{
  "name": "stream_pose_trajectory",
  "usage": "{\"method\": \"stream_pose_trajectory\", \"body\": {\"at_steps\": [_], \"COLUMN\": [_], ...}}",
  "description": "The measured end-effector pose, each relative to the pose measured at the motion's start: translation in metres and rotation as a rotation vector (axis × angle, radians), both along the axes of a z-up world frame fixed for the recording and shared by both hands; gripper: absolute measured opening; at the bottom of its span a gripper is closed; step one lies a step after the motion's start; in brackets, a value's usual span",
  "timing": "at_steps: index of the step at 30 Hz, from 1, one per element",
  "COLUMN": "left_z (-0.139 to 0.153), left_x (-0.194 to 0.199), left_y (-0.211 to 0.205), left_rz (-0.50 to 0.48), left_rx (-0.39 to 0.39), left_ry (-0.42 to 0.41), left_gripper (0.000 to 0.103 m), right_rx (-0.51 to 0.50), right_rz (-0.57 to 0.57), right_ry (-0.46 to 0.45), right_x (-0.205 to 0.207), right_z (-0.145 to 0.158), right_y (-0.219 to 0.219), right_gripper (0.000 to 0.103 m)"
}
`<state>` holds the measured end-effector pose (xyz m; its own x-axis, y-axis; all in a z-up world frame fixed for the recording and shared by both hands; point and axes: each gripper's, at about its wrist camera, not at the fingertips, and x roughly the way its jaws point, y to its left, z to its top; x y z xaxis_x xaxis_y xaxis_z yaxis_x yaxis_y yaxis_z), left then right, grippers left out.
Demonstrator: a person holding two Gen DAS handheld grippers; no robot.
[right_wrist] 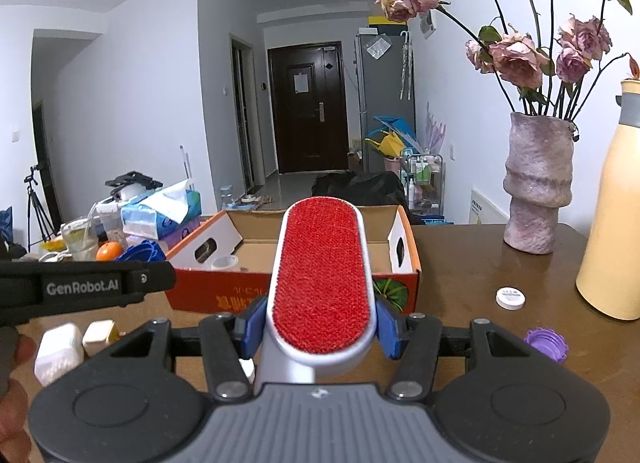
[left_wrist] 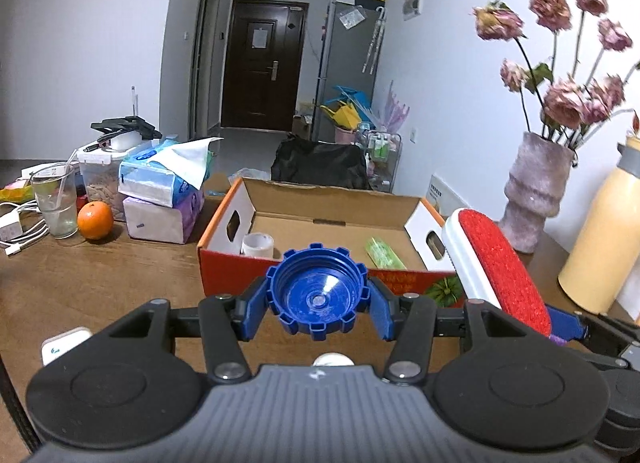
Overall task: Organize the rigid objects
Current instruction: 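Carry the blue cap and red lint brush over the cardboard box with both tools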
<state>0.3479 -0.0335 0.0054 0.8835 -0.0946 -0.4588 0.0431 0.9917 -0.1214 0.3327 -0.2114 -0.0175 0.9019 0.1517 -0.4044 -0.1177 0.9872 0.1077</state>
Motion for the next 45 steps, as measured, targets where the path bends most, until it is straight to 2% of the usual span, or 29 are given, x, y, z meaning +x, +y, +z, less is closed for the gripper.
{"method": "stream_pose_trajectory", "body": {"at_steps": [12,45], "left_z": [0.001,0.000], "left_x": [0.039,0.138], "left_y": [0.010,0.005], "left_rz": [0.039,0.090], "left_rx": [-0.034,0.004], "left_ry": [-0.003,-0.038], "left_gripper": [0.054,0.054], "right_rx": [0.054,0.088], "right_rz": [-0.005,-0.040], "right_ry": [0.004,0.018], "right_x": [0.040,0.151], "right_z": [0.003,0.004], "right_y": [0.007,0.012], "right_gripper": [0.055,0.055]}}
